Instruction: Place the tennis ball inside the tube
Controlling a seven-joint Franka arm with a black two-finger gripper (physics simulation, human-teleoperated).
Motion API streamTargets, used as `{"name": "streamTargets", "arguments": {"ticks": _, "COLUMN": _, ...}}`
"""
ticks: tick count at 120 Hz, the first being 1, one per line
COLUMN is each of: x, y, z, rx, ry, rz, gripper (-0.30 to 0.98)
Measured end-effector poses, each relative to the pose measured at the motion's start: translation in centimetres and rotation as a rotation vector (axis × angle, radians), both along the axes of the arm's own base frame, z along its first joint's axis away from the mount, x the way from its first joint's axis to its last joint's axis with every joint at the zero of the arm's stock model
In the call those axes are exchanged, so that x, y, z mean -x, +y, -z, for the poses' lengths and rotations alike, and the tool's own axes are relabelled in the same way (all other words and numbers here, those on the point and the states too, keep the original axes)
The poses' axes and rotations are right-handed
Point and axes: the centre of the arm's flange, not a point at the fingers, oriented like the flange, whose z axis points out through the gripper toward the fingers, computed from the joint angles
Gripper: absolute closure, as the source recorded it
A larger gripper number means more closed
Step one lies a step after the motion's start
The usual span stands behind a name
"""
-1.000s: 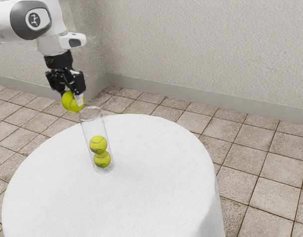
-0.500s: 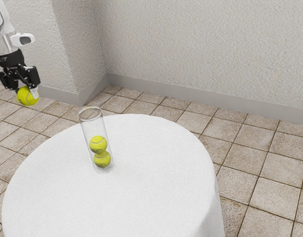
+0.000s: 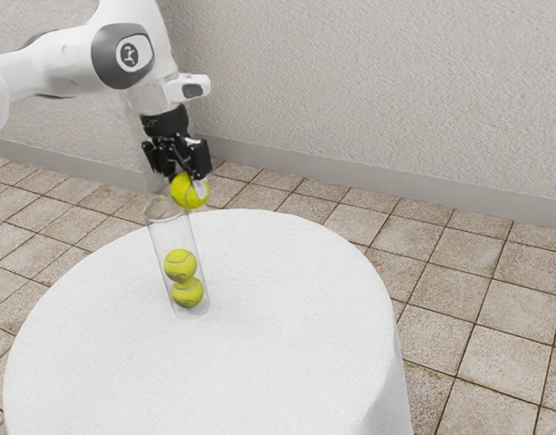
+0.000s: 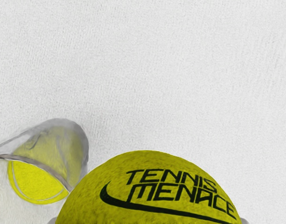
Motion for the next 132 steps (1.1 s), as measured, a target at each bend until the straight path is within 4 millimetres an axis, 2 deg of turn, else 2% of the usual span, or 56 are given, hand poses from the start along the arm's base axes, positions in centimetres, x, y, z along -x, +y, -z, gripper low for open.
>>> {"name": "streamTargets", "arguments": {"ticks": 5, "x": -0.5, "y": 1.3, "z": -0.1, "rx": 0.003, "ry": -0.009, "rz": -0.022, "gripper": 0.34}}
{"name": "streamTargets", "arguments": {"ticks": 13, "x": -0.8, "y": 2.0, "z": -0.1, "rx": 0.009, "ry": -0.014, "rz": -0.034, "gripper": 0.33}}
{"name": "streamTargets", "arguments": {"ticks": 34, "x": -1.5, "y": 6.0, "z": 1.6, "rx": 0.034, "ry": -0.002, "rz": -0.090, "gripper": 0.33}}
{"name": "streamTargets", "arguments": {"ticks": 61, "x": -2.0, "y": 8.3, "z": 2.5, "rx": 0.048, "ry": -0.003, "rz": -0.099, "gripper": 0.27}}
{"name": "streamTargets", "arguments": {"ticks": 81, "x": -1.0, "y": 7.8, "z": 0.9, "rx": 0.074, "ry": -0.030, "rz": -0.078, "gripper": 0.25}}
{"name": "streamTargets", "arguments": {"ticks": 98, "x": 1.6, "y": 7.2, "z": 1.3, "rx": 0.113, "ry": -0.006, "rz": -0.076, "gripper": 0.26}}
{"name": "streamTargets", "arguments": {"ticks": 113, "x": 2.2, "y": 6.5, "z": 2.0, "rx": 0.126, "ry": 0.008, "rz": -0.072, "gripper": 0.27}}
{"name": "streamTargets", "arguments": {"ticks": 132, "x": 2.4, "y": 6.5, "z": 1.8, "rx": 0.127, "ry": 0.000, "rz": -0.074, "gripper": 0.13}}
